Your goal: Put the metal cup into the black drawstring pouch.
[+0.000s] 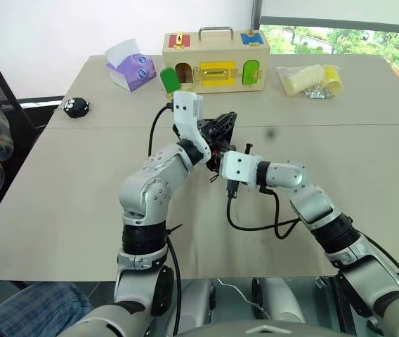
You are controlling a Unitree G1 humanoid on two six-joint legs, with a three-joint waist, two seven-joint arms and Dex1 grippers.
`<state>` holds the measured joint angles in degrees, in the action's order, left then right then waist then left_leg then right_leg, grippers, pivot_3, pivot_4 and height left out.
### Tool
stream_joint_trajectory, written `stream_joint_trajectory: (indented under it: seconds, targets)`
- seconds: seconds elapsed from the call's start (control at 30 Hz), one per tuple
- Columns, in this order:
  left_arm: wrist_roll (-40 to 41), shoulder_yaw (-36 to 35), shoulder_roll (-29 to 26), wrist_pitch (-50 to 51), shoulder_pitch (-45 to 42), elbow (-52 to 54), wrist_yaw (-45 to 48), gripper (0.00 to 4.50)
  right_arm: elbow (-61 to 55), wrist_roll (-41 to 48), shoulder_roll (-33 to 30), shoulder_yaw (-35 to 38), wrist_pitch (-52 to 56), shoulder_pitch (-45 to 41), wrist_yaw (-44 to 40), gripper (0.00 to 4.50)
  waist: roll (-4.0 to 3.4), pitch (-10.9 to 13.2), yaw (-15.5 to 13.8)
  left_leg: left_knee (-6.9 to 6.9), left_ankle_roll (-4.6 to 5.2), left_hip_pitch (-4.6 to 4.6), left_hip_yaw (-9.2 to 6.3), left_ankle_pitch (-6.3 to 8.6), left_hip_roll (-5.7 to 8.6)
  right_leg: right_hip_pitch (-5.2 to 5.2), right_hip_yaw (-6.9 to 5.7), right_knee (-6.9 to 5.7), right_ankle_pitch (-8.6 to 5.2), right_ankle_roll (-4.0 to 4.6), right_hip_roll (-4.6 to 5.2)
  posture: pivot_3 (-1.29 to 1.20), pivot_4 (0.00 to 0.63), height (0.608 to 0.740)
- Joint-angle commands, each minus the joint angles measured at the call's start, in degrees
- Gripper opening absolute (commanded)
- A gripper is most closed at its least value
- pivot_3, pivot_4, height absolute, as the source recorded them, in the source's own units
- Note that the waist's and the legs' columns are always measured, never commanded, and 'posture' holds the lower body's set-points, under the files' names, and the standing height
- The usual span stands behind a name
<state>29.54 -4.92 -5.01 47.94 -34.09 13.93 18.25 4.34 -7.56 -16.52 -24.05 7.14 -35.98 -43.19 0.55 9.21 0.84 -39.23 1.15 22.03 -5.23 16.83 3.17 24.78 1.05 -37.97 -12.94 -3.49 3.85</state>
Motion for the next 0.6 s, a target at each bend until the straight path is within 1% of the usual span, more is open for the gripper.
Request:
stream_joint_trajectory:
  seconds: [0.03,0.07,0.1,0.13,0.17,0.3,0.4,0.47,0.53,0.6]
  targets:
    - [5.34,6.72,-1.02,2.72,4.93,5.37,7.6,0.0,7.09,5.11,-3.83,19.14,8.2,-3.42,11.74,1.4,0.0,0.0,0.0,0.0,0.0,0.0,0.0,0.0,0.0,0.0,0.0,0.0,0.0,0.0,0.0,0.0,0.15,0.71]
    - [5.21,6.66,-0.99,2.68,5.06,5.39,7.35,0.0,7.32,5.28,-3.24,19.58,7.91,-3.2,13.02,1.83,0.0,0.0,0.0,0.0,0.0,0.0,0.0,0.0,0.0,0.0,0.0,0.0,0.0,0.0,0.0,0.0,0.15,0.71]
    - [5.15,6.63,-0.99,2.65,5.15,5.39,7.1,0.0,7.61,5.41,-2.86,19.86,7.74,-3.04,13.99,2.35,0.0,0.0,0.0,0.0,0.0,0.0,-0.01,0.0,0.0,0.0,0.0,0.0,0.0,0.0,0.0,0.0,0.15,0.71]
    - [5.12,6.62,-1.02,2.61,5.2,5.37,6.86,0.0,7.91,5.57,-2.77,19.83,7.69,-2.92,14.34,2.59,0.0,0.0,0.0,0.0,0.0,0.0,-0.01,0.0,0.0,0.0,0.0,-0.01,0.0,0.0,0.0,0.0,0.15,0.71]
    - [5.12,6.61,-1.04,2.54,5.3,5.47,6.58,0.0,7.99,5.63,-2.85,19.71,7.58,-2.69,14.5,3.03,0.0,0.0,0.0,0.0,0.0,0.0,0.0,0.0,0.0,0.0,0.0,0.0,0.0,0.0,0.0,0.0,0.15,0.71]
    - [4.57,6.26,-0.82,1.73,5.17,4.82,5.35,0.0,8.02,5.27,-4.04,18.42,5.19,-2.0,14.27,3.03,0.0,0.0,-0.01,0.0,0.0,0.0,0.0,0.0,0.0,0.0,0.0,0.0,0.0,0.0,0.0,0.0,0.15,0.71]
    - [2.98,5.89,-0.47,0.44,4.47,3.53,3.52,0.0,5.65,3.42,-6.97,13.97,-1.8,0.34,9.09,3.03,0.0,0.0,-0.15,0.0,0.0,0.0,0.0,0.0,0.01,0.0,0.0,0.0,0.0,0.0,0.0,0.0,0.15,0.71]
    - [2.68,5.83,-0.31,0.17,4.17,2.93,2.82,0.0,4.82,1.5,-8.96,11.17,-6.45,1.69,7.48,3.03,0.0,0.0,-0.31,0.0,0.0,0.02,-0.02,0.0,0.05,-0.02,-0.03,0.03,0.0,0.0,0.04,0.0,0.15,0.71]
    - [2.83,6.04,-0.34,-0.05,4.16,2.71,2.62,0.0,5.2,-0.04,-10.32,9.38,-10.65,2.37,7.21,3.03,0.01,0.0,-0.17,-0.01,0.01,0.03,0.0,0.0,0.07,-0.01,-0.01,0.04,0.0,-0.01,0.05,0.0,0.15,0.71]
    - [3.26,6.19,-0.2,-0.32,4.31,2.66,2.25,0.0,6.07,0.28,-9.81,10.13,-12.22,2.63,9.06,3.03,0.0,0.0,0.34,0.0,0.01,-0.01,0.07,0.0,0.04,0.0,0.06,0.01,0.0,-0.01,0.03,0.0,0.15,0.71]
